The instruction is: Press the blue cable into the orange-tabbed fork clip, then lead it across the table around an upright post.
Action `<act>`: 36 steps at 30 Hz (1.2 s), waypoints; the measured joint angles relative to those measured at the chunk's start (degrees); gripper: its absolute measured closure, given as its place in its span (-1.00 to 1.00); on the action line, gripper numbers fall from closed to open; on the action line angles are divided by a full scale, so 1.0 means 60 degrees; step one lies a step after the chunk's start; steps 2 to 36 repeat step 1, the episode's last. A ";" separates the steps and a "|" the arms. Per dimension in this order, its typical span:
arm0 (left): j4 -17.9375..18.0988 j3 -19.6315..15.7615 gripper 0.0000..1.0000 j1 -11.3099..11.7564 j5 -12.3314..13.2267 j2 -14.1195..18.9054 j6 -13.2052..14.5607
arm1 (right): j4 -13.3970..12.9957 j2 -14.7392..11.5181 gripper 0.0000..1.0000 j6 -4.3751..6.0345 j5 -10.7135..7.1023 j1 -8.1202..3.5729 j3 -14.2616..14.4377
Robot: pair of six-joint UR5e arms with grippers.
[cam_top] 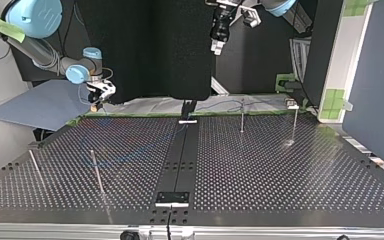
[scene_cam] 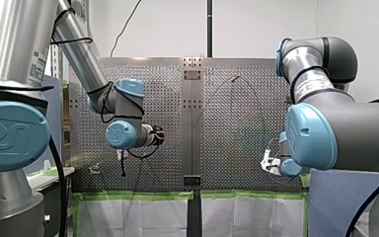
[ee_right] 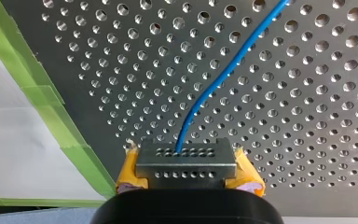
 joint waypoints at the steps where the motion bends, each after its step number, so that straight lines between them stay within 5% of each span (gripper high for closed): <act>1: 0.0000 0.0000 -1.00 0.0000 0.0000 0.0000 0.0000 | -0.0001 0.0000 1.00 0.0000 0.0000 0.0000 0.0001; 36: 0.0000 0.0000 -1.00 0.0000 0.0000 0.0000 0.0000 | -0.0001 0.0000 1.00 0.0000 0.0000 0.0000 0.0001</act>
